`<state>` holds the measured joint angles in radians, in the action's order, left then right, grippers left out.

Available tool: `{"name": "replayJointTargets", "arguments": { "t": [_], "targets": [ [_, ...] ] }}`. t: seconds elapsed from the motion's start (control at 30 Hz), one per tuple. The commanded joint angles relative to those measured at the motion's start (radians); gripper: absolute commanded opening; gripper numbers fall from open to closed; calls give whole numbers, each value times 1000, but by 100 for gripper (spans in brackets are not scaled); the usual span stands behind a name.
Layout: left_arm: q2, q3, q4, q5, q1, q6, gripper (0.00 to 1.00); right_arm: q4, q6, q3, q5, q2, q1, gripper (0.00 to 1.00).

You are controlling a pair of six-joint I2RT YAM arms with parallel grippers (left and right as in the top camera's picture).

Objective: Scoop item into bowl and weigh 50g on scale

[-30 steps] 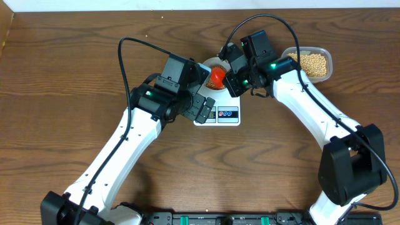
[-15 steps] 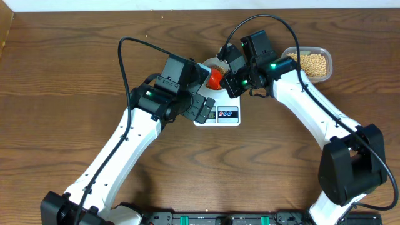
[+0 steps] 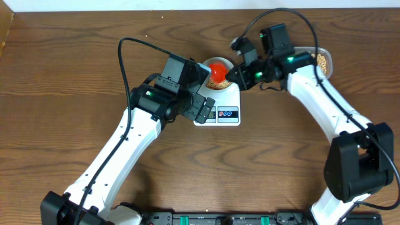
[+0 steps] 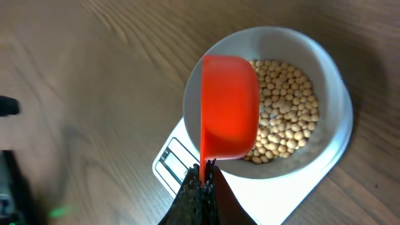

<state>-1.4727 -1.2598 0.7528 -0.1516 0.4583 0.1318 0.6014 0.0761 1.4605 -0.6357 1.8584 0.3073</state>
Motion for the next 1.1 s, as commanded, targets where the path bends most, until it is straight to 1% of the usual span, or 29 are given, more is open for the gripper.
{"name": "replayJointTargets", "arguments": {
  "t": [0.0, 0.1, 0.17, 0.37, 0.53, 0.7, 0.87, 1.07],
  "targets": [
    [-6, -1, 2, -2, -4, 6, 98, -7, -19, 11, -107, 12, -37, 1],
    [-6, -1, 3, -2, -4, 6, 98, -7, -19, 11, -60, 12, -38, 1],
    [-6, -1, 3, -2, -4, 6, 98, -7, -19, 11, 13, 12, -22, 1],
    [-6, -1, 3, -2, -4, 6, 98, -10, -19, 11, 261, 20, 59, 1],
    [-6, -1, 3, -2, -3, 6, 98, -14, -19, 11, 366, 52, 119, 1],
    [-6, -1, 3, -2, -4, 6, 98, -14, -19, 11, 422, 74, 148, 1],
    [-6, -1, 3, -2, -4, 6, 98, -14, -19, 11, 428, 75, 152, 1],
    [-6, -1, 2, -2, -4, 6, 98, -7, -19, 11, 340, 75, 153, 1]
  ]
}}
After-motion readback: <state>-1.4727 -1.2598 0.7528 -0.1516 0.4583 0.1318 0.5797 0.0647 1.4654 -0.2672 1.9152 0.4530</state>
